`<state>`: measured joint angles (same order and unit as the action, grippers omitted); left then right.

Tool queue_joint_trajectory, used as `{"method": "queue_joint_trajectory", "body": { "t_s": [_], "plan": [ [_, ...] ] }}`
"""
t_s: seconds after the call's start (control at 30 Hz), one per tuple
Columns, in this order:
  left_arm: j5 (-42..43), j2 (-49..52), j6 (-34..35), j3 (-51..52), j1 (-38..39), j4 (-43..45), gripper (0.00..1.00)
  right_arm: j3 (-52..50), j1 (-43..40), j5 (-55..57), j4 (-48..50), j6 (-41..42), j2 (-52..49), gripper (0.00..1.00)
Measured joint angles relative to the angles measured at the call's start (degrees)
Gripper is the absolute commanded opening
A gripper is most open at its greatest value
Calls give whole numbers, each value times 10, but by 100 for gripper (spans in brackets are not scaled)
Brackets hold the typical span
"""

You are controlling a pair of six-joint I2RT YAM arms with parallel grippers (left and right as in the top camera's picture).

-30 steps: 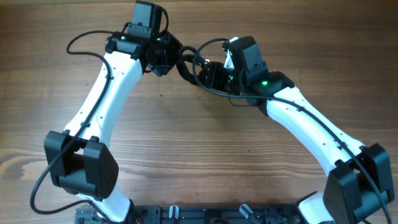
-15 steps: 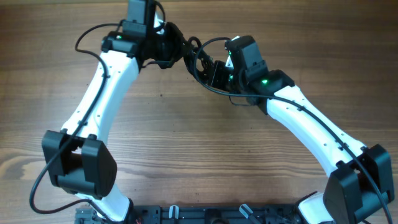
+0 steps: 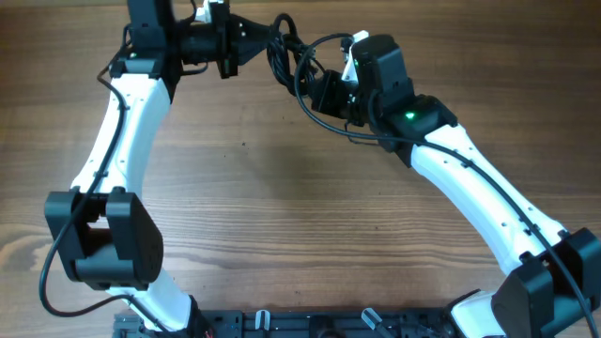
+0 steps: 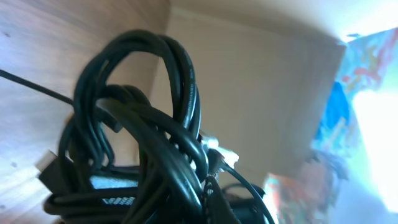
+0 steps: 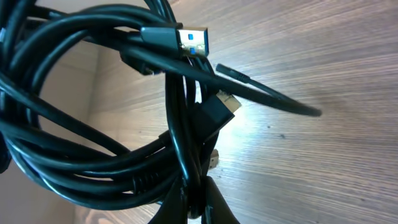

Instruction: Untangle cables

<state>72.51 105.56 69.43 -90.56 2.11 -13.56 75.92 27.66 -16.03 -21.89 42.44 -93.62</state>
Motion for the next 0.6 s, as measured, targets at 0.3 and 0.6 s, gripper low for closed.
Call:
{"method": "queue_joint_trajectory", "body": {
  "t_s": [0.3, 0.6],
  "plan": [
    [29, 5, 25, 1, -7, 2, 4, 1, 0, -30, -30, -57, 0, 4],
    [52, 8, 129, 5, -21, 94, 4, -5, -25, -15, -71, -92, -3, 4]
  ]
}}
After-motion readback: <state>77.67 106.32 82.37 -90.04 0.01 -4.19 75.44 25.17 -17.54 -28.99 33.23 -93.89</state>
